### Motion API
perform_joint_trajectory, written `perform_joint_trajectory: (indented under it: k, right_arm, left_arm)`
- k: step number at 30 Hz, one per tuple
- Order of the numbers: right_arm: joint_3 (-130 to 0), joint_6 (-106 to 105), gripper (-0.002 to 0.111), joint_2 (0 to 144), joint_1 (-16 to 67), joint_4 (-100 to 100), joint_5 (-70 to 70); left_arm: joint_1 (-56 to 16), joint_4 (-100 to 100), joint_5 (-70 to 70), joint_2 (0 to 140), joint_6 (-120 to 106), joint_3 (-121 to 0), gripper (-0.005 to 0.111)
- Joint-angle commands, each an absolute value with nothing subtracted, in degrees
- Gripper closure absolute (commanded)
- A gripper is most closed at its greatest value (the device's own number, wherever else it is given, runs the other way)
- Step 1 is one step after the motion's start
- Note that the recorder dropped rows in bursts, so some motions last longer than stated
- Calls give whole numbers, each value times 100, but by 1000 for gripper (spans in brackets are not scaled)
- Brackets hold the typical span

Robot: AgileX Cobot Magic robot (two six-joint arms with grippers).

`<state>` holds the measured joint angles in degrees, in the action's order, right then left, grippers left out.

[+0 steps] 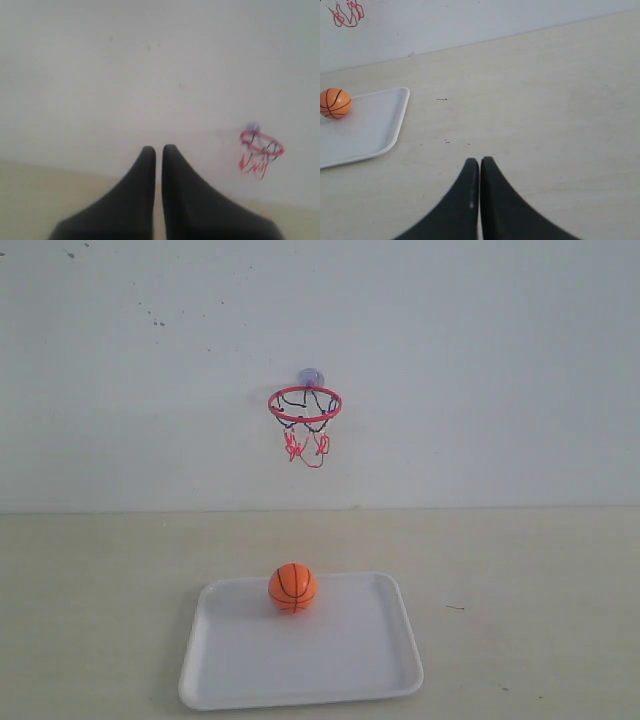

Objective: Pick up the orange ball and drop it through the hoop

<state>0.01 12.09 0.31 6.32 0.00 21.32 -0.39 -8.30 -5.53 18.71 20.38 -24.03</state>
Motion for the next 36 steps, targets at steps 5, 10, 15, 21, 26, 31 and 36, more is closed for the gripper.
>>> perform_joint_trajectory:
  k: [5, 10, 15, 21, 26, 31, 36]
  right_arm:
    - [0, 1182, 108, 0, 636, -57, 2102]
    - [0, 1182, 108, 0, 636, -57, 2102]
    - [0, 1182, 108, 0, 636, -57, 2102]
    - [0, 1182, 108, 0, 636, -57, 2102]
    - [0, 1182, 108, 0, 636, -57, 2102]
    - [0, 1182, 108, 0, 636, -57, 2102]
    - [0, 1182, 108, 0, 636, -57, 2102]
  left_arm:
    - [-71, 160, -2508, 5590, -181, -4317, 103]
    - [-71, 2276, -2789, 7261, -2836, -5221, 103]
    - [-71, 4222, -2503, 8608, -5117, -5775, 103]
    - [-259, 6112, -3091, 9789, -6894, -6719, 93]
    - [-792, 6283, -3094, 10664, -7314, -7626, 59]
    - [-1290, 6248, -2996, 11407, -7117, -8383, 41]
    - [-1673, 6017, -2843, 11894, -6891, -8735, 36]
